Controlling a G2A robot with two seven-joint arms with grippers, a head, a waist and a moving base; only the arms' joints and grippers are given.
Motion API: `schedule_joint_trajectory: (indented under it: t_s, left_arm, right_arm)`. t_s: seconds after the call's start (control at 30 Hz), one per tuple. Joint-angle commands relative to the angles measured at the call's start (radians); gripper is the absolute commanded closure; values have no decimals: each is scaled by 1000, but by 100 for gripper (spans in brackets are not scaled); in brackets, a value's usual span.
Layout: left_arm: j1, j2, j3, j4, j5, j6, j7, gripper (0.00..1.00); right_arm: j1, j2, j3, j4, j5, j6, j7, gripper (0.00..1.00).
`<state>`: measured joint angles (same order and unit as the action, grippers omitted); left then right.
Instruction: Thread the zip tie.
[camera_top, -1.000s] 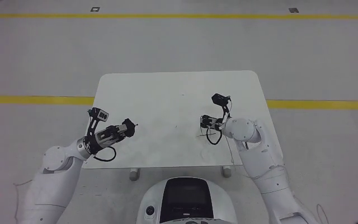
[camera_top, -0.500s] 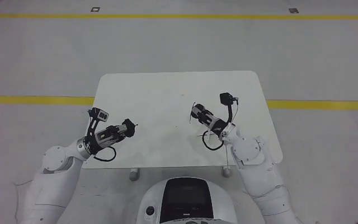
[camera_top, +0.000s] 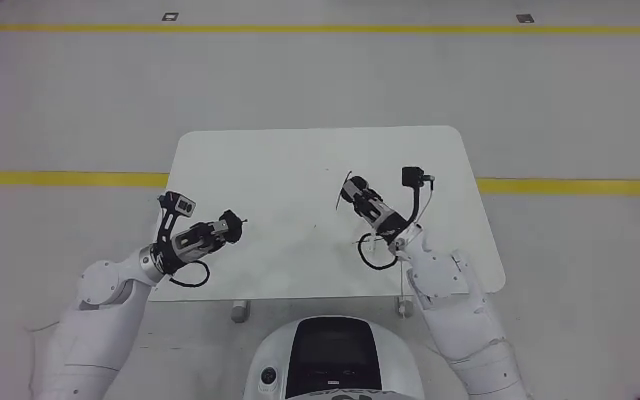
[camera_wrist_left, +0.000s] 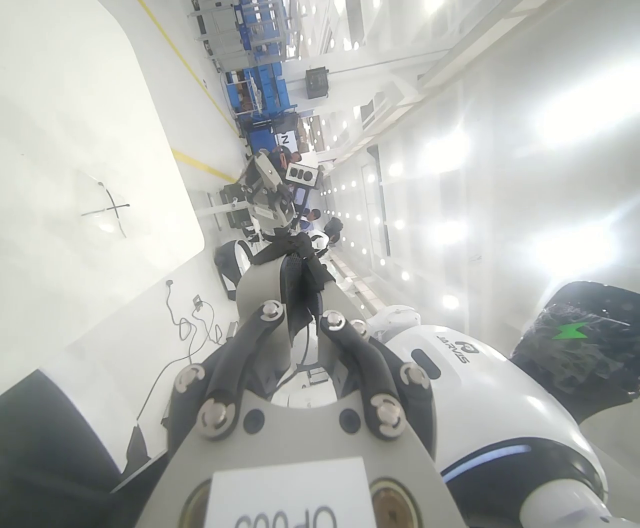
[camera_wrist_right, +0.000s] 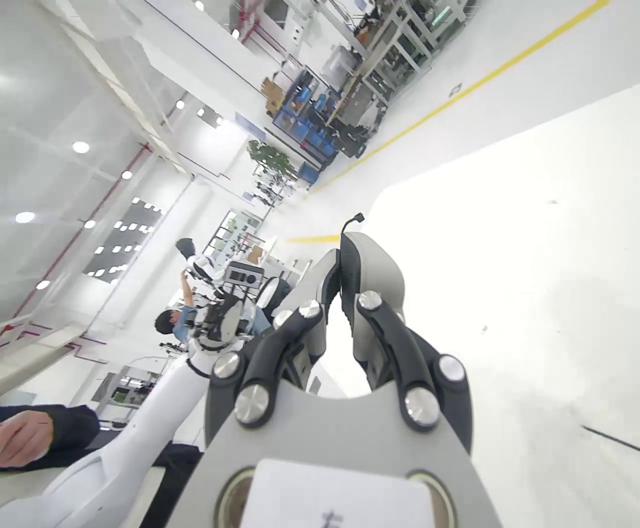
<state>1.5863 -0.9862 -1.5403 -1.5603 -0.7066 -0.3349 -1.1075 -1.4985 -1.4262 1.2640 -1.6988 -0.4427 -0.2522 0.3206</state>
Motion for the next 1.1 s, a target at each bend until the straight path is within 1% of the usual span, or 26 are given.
schedule_joint_trajectory:
  t_s: [0.0,0.07,0.2,0.33,0.4,0.43,0.47,0.5,0.8,0.83,0.93,1.07]
  left_arm:
    - [-4,-5,25,1,2,-5,24,100]
    - [-11,-10,45,7,-8,-5,39,100]
    - [-36,-22,92,22,6,-5,60,100]
    - [-56,-33,122,31,13,-5,71,100]
    - [-60,-36,132,42,15,-5,74,100]
    - [-65,-38,134,50,20,-5,89,100]
    - [-70,-39,132,52,20,-5,97,100]
    - [-73,-40,129,53,20,-5,99,100]
    - [-74,-40,127,53,20,-5,99,100]
    - [-74,-40,130,51,21,-1,109,100]
    - [-72,-46,154,48,15,-5,147,100]
    - [-76,-55,186,44,25,-5,173,100]
  right_arm:
    - [-7,-3,-24,-2,-12,-31,-66,100]
    - [-9,-6,-51,1,-17,-56,-110,100]
    - [-12,-13,-108,7,-50,-87,-199,100]
    - [-9,-20,-153,16,-81,-88,-280,100]
    - [-10,-23,-173,20,-82,-88,-309,100]
    - [-9,-24,-185,21,-86,-88,-324,100]
    - [-5,-24,-189,22,-111,-88,-330,100]
    - [-5,-24,-189,22,-111,-88,-330,100]
    - [-5,-24,-189,22,-111,-88,-330,100]
    - [-7,-24,-194,11,-110,-88,-336,100]
    - [-15,-26,-219,-12,-164,-88,-388,100]
    - [-13,-32,-268,7,-230,-81,-448,100]
